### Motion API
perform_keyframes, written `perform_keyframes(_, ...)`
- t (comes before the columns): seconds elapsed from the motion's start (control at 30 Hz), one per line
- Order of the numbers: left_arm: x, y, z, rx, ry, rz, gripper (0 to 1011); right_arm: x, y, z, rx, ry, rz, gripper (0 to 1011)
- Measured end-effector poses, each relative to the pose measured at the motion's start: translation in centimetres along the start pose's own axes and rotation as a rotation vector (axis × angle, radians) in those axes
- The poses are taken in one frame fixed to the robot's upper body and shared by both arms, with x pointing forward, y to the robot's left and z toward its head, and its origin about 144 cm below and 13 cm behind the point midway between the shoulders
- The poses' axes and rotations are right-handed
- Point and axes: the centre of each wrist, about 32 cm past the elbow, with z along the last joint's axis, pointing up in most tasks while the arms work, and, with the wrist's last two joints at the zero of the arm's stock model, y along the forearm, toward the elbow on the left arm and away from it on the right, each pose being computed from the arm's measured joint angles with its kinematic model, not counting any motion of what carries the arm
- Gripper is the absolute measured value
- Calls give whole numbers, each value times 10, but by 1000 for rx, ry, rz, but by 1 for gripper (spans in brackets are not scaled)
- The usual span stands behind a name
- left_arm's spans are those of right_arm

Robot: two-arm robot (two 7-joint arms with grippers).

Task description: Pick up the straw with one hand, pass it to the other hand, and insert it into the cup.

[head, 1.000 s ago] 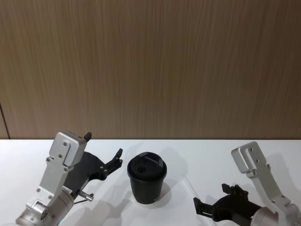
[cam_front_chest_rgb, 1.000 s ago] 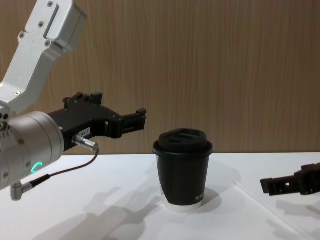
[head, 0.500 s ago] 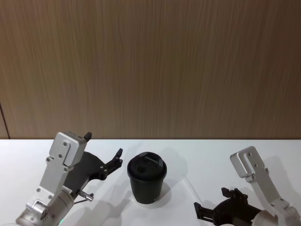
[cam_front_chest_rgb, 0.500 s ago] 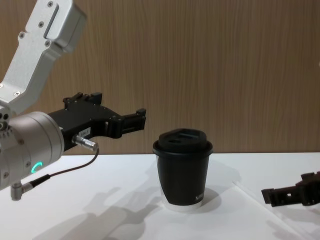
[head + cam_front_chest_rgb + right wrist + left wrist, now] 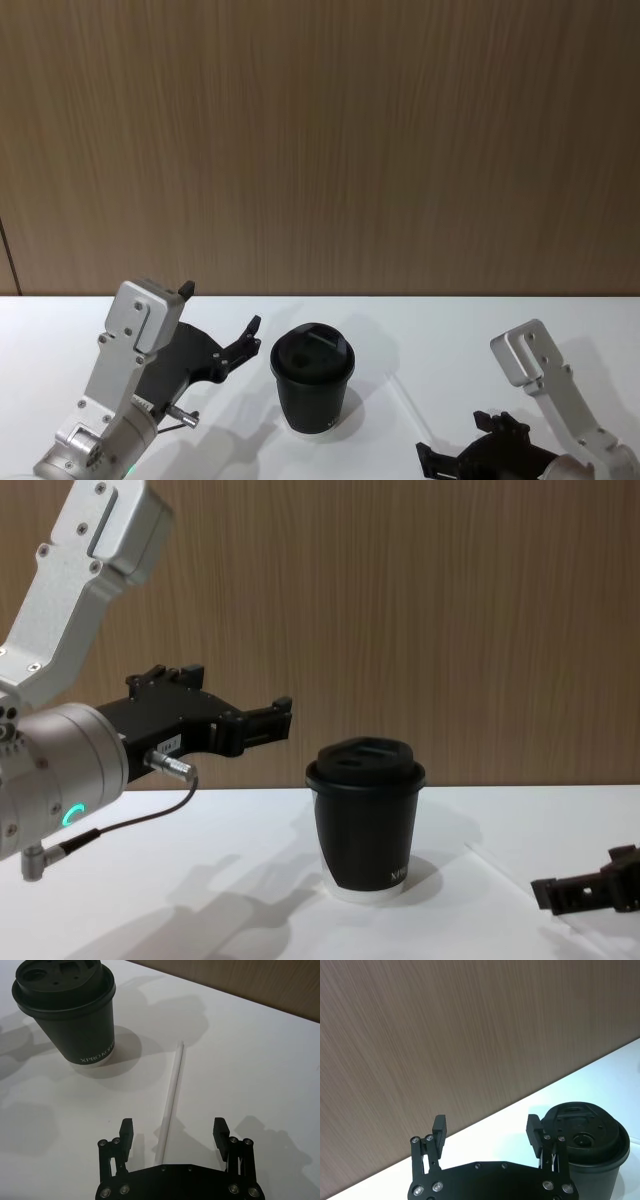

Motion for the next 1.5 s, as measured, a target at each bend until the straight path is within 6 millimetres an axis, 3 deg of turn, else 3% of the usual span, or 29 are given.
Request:
perform_keyframes(1.17,0,0,0,0,0,0,1003,5,8,-8,-44,26,6,1000)
perform_keyframes(1.5,0,0,0,0,0,0,1004,5,7,-10,-44,36,14,756)
